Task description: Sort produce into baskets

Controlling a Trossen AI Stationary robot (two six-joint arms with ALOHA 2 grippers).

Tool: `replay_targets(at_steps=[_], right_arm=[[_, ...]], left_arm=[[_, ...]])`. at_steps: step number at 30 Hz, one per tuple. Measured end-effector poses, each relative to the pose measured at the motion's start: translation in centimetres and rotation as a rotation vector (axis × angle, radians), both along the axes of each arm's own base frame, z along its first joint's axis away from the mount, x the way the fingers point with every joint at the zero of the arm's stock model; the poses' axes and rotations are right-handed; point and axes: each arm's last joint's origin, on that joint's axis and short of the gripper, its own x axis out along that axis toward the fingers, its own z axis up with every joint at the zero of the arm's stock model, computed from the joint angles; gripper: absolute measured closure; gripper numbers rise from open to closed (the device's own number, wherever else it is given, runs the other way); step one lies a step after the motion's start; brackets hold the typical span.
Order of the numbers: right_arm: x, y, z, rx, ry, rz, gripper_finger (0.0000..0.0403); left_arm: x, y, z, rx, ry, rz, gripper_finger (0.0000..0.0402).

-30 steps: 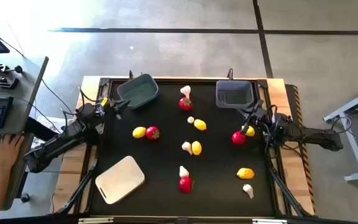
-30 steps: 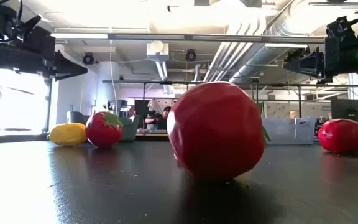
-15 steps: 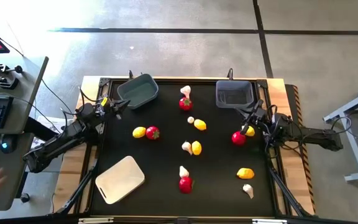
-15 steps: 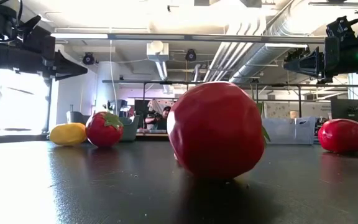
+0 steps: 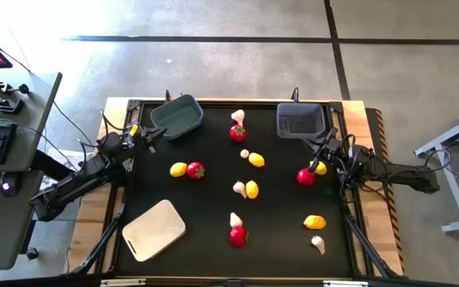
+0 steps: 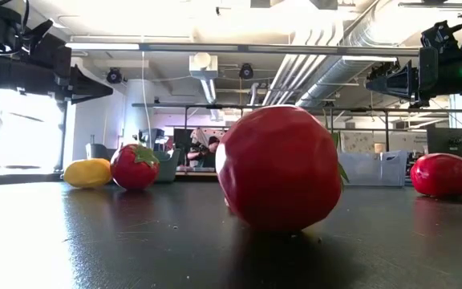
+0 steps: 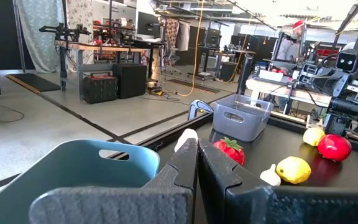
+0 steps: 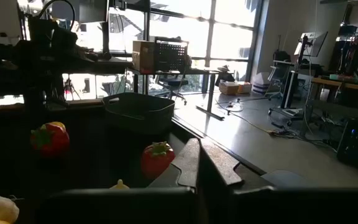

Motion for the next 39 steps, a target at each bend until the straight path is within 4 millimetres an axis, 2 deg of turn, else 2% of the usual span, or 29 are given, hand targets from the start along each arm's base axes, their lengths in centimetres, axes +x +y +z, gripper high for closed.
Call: replay_targets(at_steps=[20, 26, 31, 34, 39], right_arm=[[0.0, 0.0, 0.0, 0.0, 0.0, 0.0, 0.0402], [0.0, 0.0, 0.0, 0.0, 0.0, 0.0, 0.0402], [0.0, 0.0, 0.0, 0.0, 0.0, 0.0, 0.0402], [0.0, 0.0, 0.0, 0.0, 0.0, 0.0, 0.0402], [0.0, 0.0, 0.0, 0.0, 0.0, 0.0, 0.0402]], left_arm=[[0.0, 0.0, 0.0, 0.015, 0.005, 0.0, 0.0401], [0.0, 0.0, 0.5, -0.008, -0.064, -0.002, 0.0401], [0.3, -0.6, 1.4, 0.022, -0.091, -0.196, 0.0402], [0.4, -1.0, 2.2, 0.033, -0.083, -0.256, 0.0402], [0.9, -1.6, 4.4, 0.027, -0.029, -0.386, 0.0402]])
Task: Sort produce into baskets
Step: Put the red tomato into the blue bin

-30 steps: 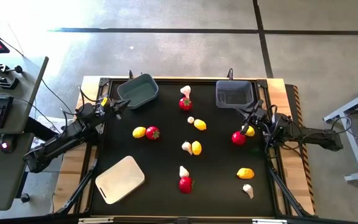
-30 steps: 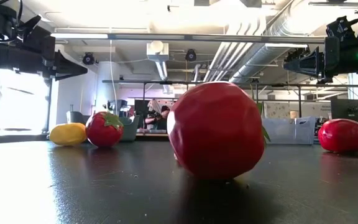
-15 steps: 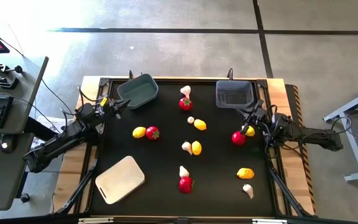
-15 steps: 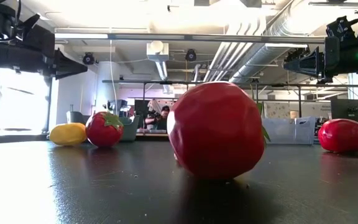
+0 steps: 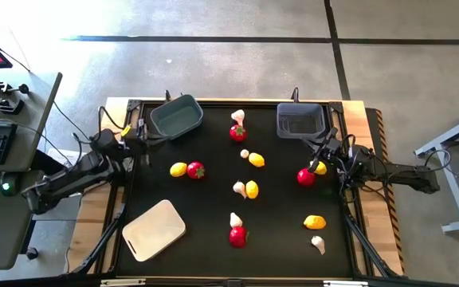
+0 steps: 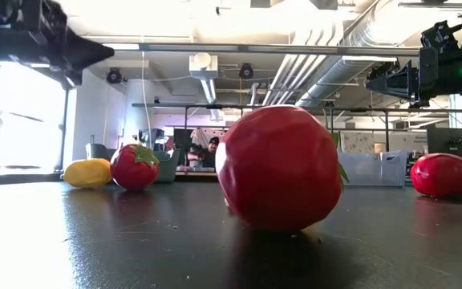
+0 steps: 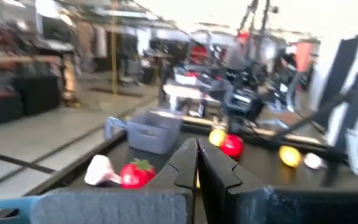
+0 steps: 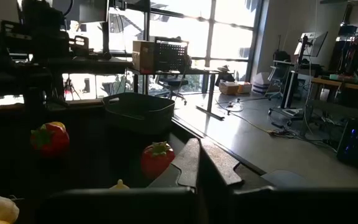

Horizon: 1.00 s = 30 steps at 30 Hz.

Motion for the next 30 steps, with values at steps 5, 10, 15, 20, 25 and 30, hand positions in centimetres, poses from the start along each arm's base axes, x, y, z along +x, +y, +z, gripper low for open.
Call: replay_targets(at_steps=[5, 10, 15, 20, 25, 30], right_arm=[[0.0, 0.0, 0.0, 0.0, 0.001, 0.0, 0.0402], [0.0, 0.0, 0.0, 0.0, 0.0, 0.0, 0.0402], [0.0, 0.0, 0.0, 0.0, 0.0, 0.0, 0.0402], [0.0, 0.0, 0.0, 0.0, 0.0, 0.0, 0.0402], [0.0, 0.0, 0.0, 0.0, 0.0, 0.0, 0.0402], [0.0, 0.0, 0.0, 0.0, 0.0, 0.0, 0.0402]], left_arm=[[1.3, -0.6, 1.2, -0.03, 0.087, -0.095, 0.0401], [3.4, -1.1, 1.5, -0.038, 0.239, -0.154, 0.0402], [6.3, -1.9, 2.0, -0.042, 0.452, -0.188, 0.0401], [9.6, -2.9, 2.6, -0.024, 0.608, -0.214, 0.0398], [12.6, -3.5, 3.7, 0.063, 0.786, -0.181, 0.0365], [15.0, -4.3, 4.6, 0.096, 0.93, -0.188, 0.0302]])
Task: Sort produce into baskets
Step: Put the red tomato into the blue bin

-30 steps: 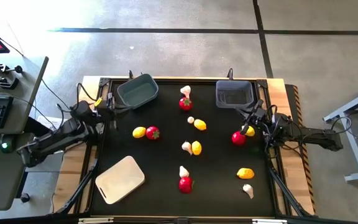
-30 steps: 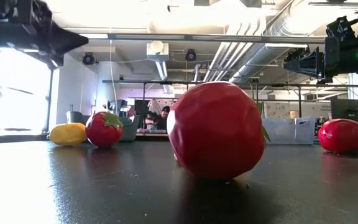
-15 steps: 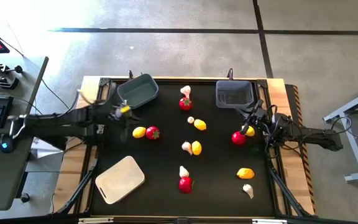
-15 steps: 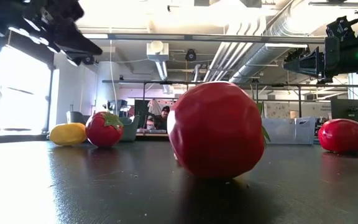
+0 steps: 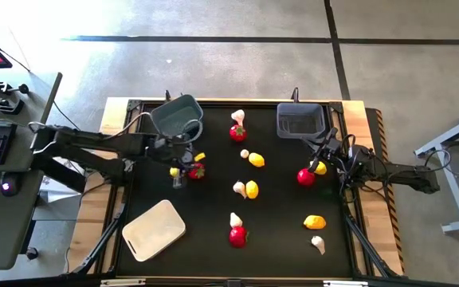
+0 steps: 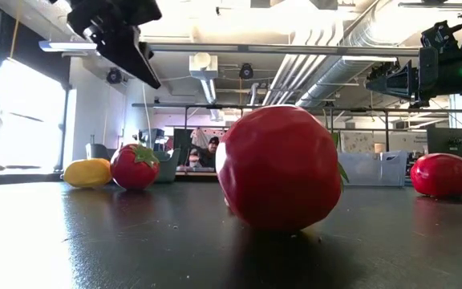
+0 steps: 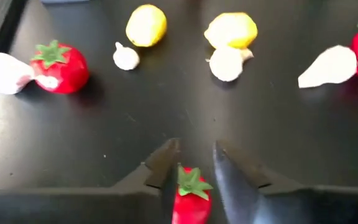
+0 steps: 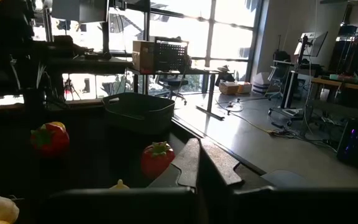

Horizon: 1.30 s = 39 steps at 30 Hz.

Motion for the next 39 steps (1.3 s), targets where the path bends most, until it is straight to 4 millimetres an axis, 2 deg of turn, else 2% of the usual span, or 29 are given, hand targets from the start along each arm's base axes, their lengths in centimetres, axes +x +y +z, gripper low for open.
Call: replay_targets(at_steps=[7, 12, 16, 20, 29, 39], right_arm=[[0.0, 0.0, 0.0, 0.0, 0.0, 0.0, 0.0402], [0.0, 0.0, 0.0, 0.0, 0.001, 0.0, 0.0402], [0.0, 0.0, 0.0, 0.0, 0.0, 0.0, 0.0402], [0.0, 0.0, 0.0, 0.0, 0.0, 0.0, 0.0402], [0.0, 0.0, 0.0, 0.0, 0.0, 0.0, 0.0402], [0.0, 0.0, 0.0, 0.0, 0.0, 0.0, 0.0402]], left_arm=[[2.1, -1.0, -0.4, 0.026, 0.127, 0.067, 0.0195], [2.7, -1.1, -1.8, 0.023, 0.261, 0.186, 0.012], [3.1, -1.1, -3.3, 0.019, 0.357, 0.244, 0.0085], [3.8, -1.0, -4.7, 0.028, 0.404, 0.27, 0.0072], [4.8, 0.1, -7.4, 0.036, 0.501, 0.329, 0.0071], [5.3, 0.3, -8.9, 0.082, 0.571, 0.258, 0.0076]])
